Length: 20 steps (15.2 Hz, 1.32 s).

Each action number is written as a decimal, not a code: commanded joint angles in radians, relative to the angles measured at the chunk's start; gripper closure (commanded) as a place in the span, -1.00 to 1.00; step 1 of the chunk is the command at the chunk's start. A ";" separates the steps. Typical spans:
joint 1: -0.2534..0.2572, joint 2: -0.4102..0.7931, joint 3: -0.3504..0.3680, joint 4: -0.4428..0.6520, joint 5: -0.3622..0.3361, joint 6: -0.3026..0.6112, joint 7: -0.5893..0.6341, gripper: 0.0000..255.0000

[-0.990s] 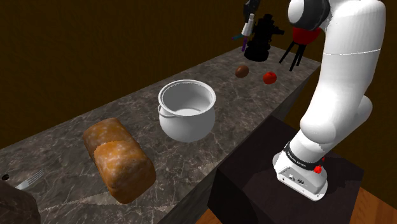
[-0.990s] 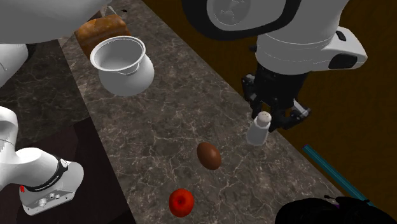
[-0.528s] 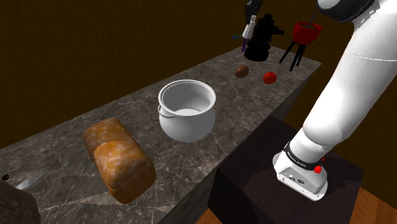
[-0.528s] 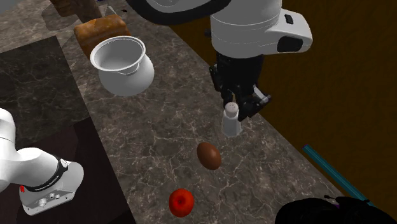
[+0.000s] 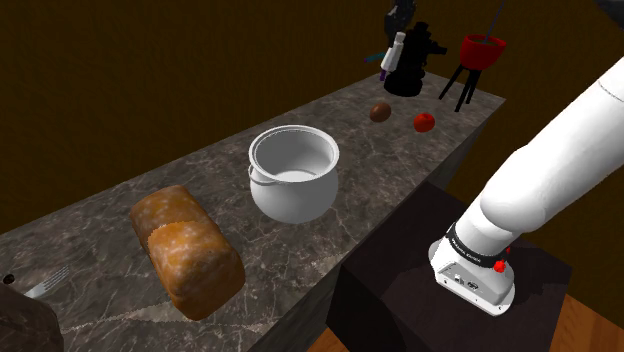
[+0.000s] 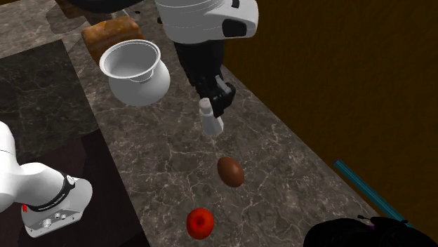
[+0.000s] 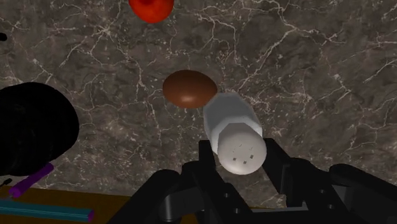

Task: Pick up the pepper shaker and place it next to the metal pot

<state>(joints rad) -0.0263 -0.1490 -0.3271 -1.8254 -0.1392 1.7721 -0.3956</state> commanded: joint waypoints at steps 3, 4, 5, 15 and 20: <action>0.019 -0.148 0.054 -0.154 -0.040 0.000 0.087 1.00; 0.022 -0.181 0.069 -0.185 -0.046 -0.004 0.108 1.00; 0.026 -0.213 0.084 -0.215 -0.050 -0.009 0.129 1.00; 0.068 -0.502 0.249 -0.449 -0.023 -0.093 0.323 1.00; 0.097 -0.612 0.330 -0.532 0.022 -0.132 0.410 1.00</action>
<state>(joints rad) 0.0660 -0.7330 -0.0098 -2.3375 -0.1244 1.6507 -0.0003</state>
